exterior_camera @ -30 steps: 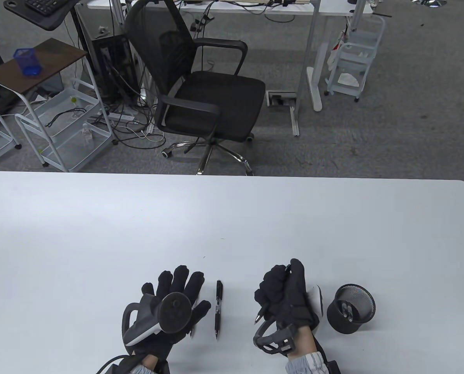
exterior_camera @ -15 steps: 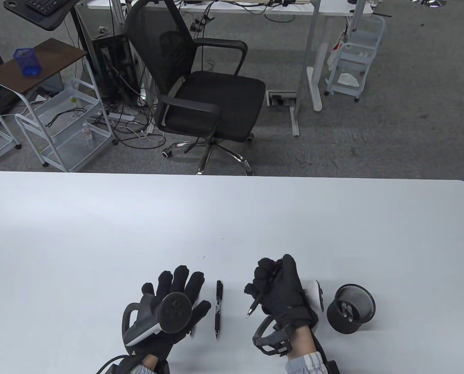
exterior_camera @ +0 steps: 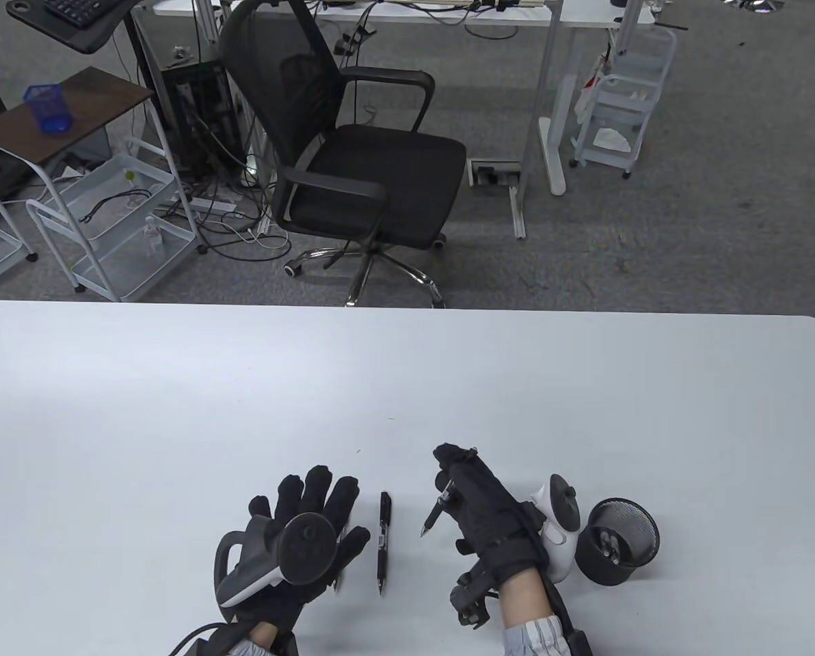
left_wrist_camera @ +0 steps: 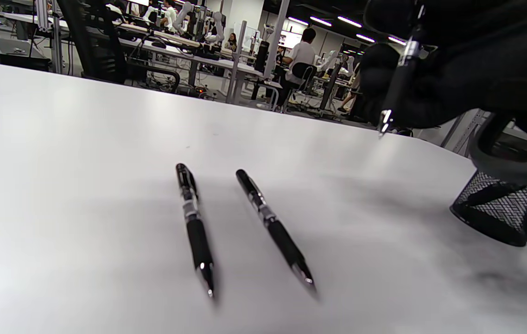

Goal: Press to open click pens

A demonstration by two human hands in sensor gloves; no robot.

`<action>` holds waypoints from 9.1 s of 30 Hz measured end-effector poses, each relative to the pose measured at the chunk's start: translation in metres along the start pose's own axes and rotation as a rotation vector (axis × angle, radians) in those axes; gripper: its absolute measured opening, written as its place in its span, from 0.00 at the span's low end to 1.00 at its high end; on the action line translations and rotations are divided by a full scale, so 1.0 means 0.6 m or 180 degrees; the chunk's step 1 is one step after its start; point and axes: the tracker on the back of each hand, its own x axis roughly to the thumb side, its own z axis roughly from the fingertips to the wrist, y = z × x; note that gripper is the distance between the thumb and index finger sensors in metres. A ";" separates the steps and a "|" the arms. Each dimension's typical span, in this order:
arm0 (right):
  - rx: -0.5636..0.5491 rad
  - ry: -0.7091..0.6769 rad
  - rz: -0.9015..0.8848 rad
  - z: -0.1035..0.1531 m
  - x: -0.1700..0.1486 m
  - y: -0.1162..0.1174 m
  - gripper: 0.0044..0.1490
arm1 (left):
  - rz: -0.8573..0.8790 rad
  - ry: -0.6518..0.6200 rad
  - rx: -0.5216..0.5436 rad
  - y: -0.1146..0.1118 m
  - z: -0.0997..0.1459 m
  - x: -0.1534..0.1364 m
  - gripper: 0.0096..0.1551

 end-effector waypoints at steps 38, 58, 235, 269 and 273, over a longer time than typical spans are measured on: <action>-0.0722 0.1303 0.3754 -0.066 -0.103 0.038 0.39 | 0.0087 -0.0051 0.0025 0.004 0.003 -0.003 0.40; -0.0872 0.1303 0.4583 -0.075 -0.114 0.074 0.42 | 0.0107 -0.0084 0.0037 0.005 0.004 -0.001 0.41; -0.1746 -0.1553 0.2557 0.171 0.284 0.002 0.33 | 0.0148 -0.0153 0.0070 0.015 0.012 0.007 0.41; -0.0723 -0.0530 -0.1278 0.036 0.045 -0.004 0.28 | 0.0097 -0.0121 0.0096 0.014 0.014 0.009 0.40; -0.0317 -0.0678 -0.1415 0.028 0.045 0.006 0.27 | 0.0094 -0.0114 0.0092 0.014 0.014 0.010 0.41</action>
